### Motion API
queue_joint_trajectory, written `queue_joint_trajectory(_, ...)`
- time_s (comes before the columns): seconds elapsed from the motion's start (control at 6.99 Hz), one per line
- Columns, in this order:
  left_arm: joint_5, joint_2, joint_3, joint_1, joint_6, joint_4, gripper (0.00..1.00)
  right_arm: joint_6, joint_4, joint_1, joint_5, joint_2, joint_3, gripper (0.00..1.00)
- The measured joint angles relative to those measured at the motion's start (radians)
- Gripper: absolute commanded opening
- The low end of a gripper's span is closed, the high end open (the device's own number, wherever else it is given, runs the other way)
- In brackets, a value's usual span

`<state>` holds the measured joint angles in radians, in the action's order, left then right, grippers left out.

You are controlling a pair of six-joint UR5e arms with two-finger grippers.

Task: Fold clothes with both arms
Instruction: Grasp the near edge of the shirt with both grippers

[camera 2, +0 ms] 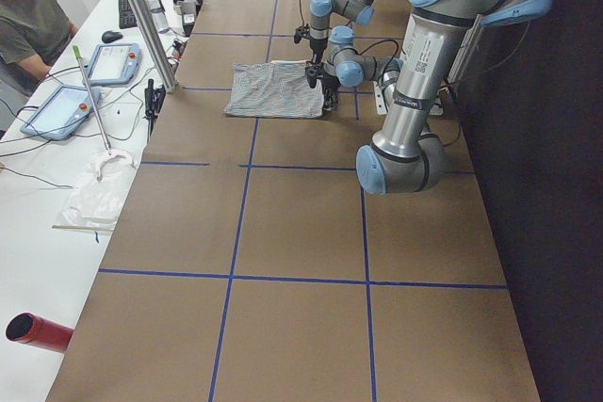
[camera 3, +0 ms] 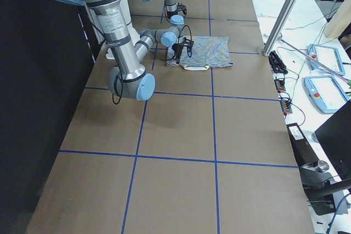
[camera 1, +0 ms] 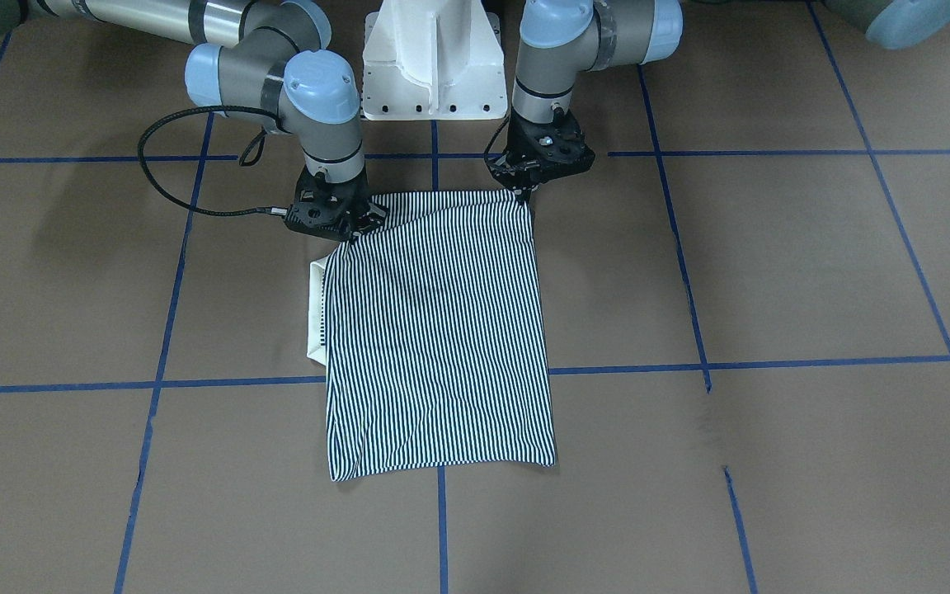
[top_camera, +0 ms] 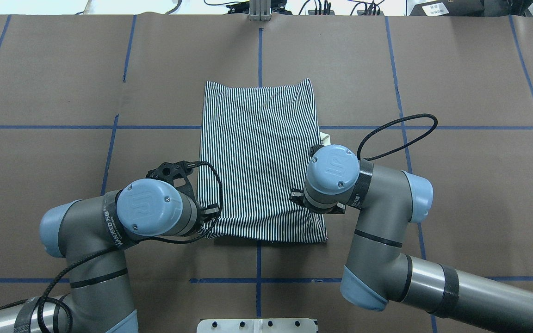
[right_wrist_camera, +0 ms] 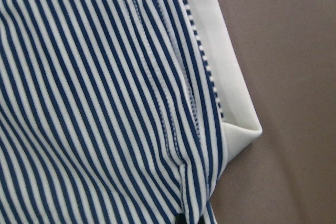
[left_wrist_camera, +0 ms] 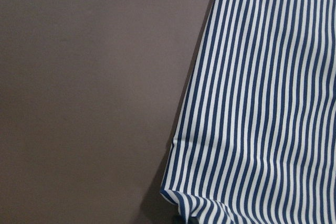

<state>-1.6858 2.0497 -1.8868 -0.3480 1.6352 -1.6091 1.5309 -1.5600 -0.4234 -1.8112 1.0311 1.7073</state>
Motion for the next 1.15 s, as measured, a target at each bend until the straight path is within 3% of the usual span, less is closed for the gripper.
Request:
queue_joint_trajectory(0.14, 0.000, 0.001, 0.000, 0.000, 0.000, 0.000, 0.00, 0.000, -0.001, 0.000, 0.000, 0.000, 0.001, 0.99)
queue_joint_trajectory(1.0, -0.002, 0.000, -0.001, -0.007, 0.000, 0.000, 0.00, 0.000, -0.001, 0.002, 0.001, 0.005, 0.013, 1.00)
queue_joint_trajectory(1.15, -0.002, 0.000, -0.001, -0.008, 0.000, 0.000, 0.00, 0.000, -0.002, 0.002, 0.001, 0.007, 0.010, 0.85)
